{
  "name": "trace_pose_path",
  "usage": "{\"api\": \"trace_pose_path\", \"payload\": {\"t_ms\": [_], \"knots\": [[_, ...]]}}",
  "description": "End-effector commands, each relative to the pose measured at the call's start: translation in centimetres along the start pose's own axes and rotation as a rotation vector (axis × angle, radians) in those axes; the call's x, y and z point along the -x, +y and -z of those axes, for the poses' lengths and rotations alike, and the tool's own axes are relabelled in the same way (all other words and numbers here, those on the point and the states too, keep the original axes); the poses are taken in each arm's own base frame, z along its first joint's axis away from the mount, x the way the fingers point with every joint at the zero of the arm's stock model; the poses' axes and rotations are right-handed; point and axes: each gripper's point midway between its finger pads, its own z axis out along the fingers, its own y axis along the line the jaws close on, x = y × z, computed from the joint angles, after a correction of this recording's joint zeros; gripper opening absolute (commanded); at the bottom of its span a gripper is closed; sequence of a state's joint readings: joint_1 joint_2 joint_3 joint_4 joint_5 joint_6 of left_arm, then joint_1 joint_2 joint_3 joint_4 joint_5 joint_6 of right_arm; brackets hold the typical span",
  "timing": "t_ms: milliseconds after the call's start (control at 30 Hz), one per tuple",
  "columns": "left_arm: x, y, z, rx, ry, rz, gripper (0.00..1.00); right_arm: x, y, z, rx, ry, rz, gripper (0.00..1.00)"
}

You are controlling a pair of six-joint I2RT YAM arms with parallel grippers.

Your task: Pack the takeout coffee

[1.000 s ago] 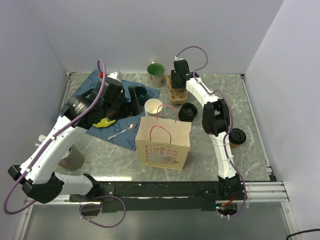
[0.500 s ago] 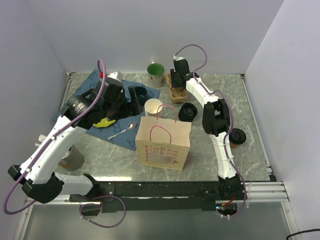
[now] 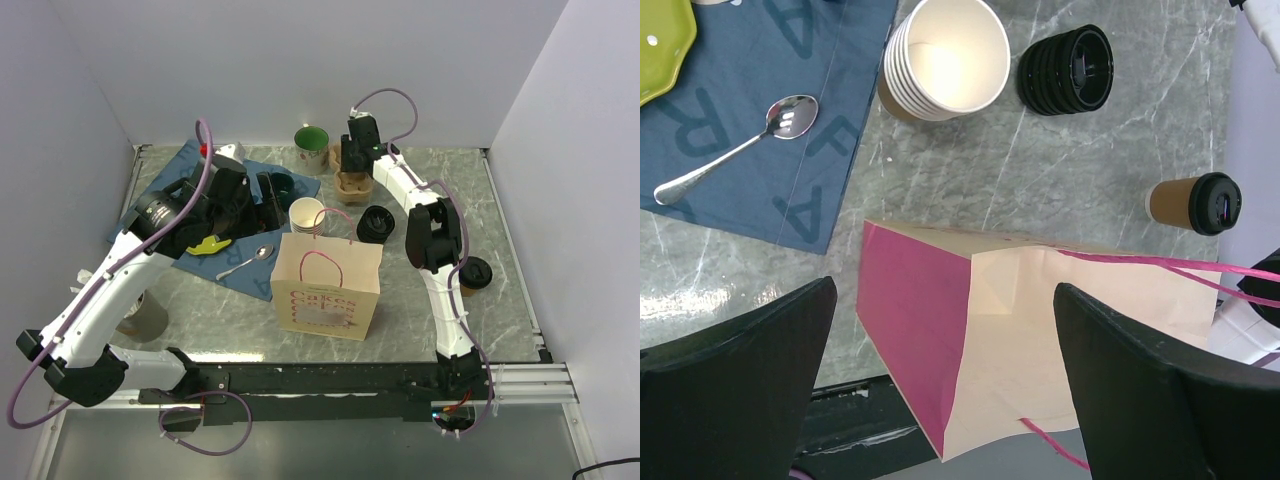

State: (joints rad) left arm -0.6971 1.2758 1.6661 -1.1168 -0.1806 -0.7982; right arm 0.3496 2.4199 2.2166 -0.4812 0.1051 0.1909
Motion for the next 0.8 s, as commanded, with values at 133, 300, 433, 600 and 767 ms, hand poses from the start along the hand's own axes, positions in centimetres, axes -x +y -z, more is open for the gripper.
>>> {"api": "trace_pose_path", "payload": {"t_ms": [133, 300, 433, 600, 767], "knots": [[0.5, -0.6, 0.4, -0.035, -0.028, 0.022, 0.97, 8.7, -0.7, 5.4, -0.049, -0.234, 0.084, 0.47], [0.5, -0.8, 0.3, -0.04, -0.028, 0.023, 0.97, 8.4, -0.5, 5.3, -0.029, -0.23, 0.075, 0.46], [0.5, -0.8, 0.4, -0.041, -0.029, 0.022, 0.97, 7.8, 0.4, 4.9, 0.02, -0.219, 0.064, 0.45], [0.5, -0.6, 0.6, -0.037, -0.029, 0.022, 0.97, 12.4, 2.0, 7.8, 0.123, -0.402, 0.089, 0.45], [0.4, -0.5, 0.6, -0.033, -0.029, 0.017, 0.97, 11.4, 1.9, 7.0, 0.13, -0.435, 0.134, 0.46]]}}
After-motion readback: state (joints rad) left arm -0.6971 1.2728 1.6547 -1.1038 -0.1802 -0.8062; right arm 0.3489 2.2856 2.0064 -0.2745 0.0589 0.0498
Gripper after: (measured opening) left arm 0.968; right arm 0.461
